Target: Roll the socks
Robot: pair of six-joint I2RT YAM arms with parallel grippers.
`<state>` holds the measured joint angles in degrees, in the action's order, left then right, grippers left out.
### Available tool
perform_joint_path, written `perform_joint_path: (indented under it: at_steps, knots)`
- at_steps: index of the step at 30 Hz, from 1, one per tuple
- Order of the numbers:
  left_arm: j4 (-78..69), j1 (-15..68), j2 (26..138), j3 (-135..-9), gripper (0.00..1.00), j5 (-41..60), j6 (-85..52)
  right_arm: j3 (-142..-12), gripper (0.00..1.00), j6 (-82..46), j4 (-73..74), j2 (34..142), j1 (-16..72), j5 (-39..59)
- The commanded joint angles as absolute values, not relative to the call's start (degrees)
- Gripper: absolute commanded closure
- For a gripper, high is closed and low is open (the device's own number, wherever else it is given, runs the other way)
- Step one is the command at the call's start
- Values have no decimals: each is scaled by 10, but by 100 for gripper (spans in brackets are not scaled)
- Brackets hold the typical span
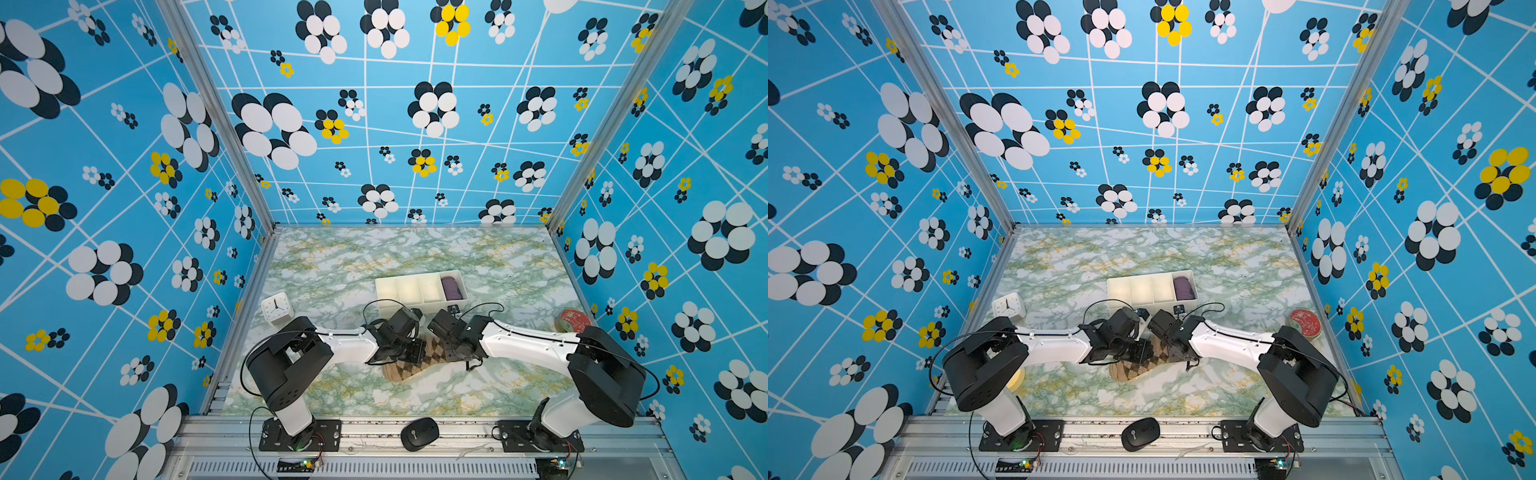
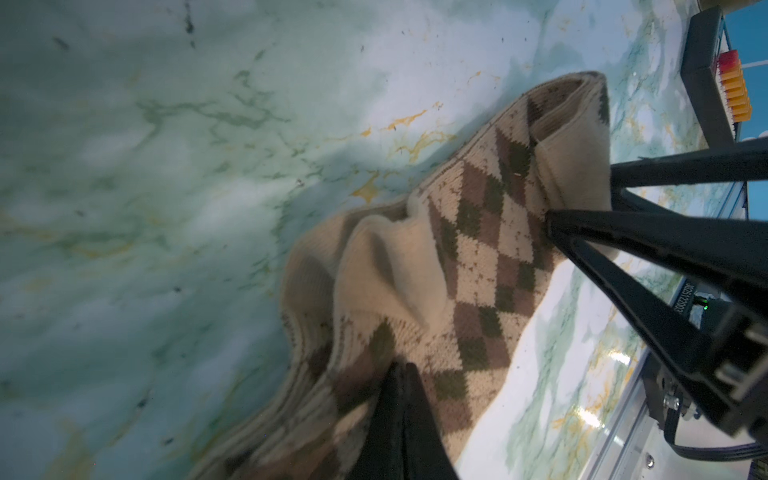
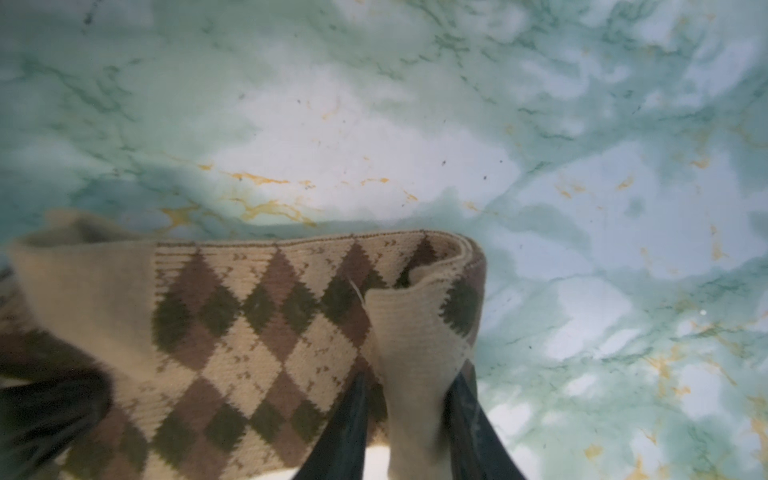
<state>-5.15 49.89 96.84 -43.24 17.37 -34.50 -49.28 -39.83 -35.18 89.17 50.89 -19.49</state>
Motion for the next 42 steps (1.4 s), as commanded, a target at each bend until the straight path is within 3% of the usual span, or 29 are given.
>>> perform_joint_path:
  at_steps: [1,16,42]
  knots:
    - [-20,495,960,-447,94,178,-336,-478,66,-402,-337,868,513,-185]
    - [-24,491,959,-512,94,209,-327,-430,58,-401,-268,803,501,-143]
    - [-56,516,1071,-646,95,312,-344,-386,60,-400,-218,779,474,-104]
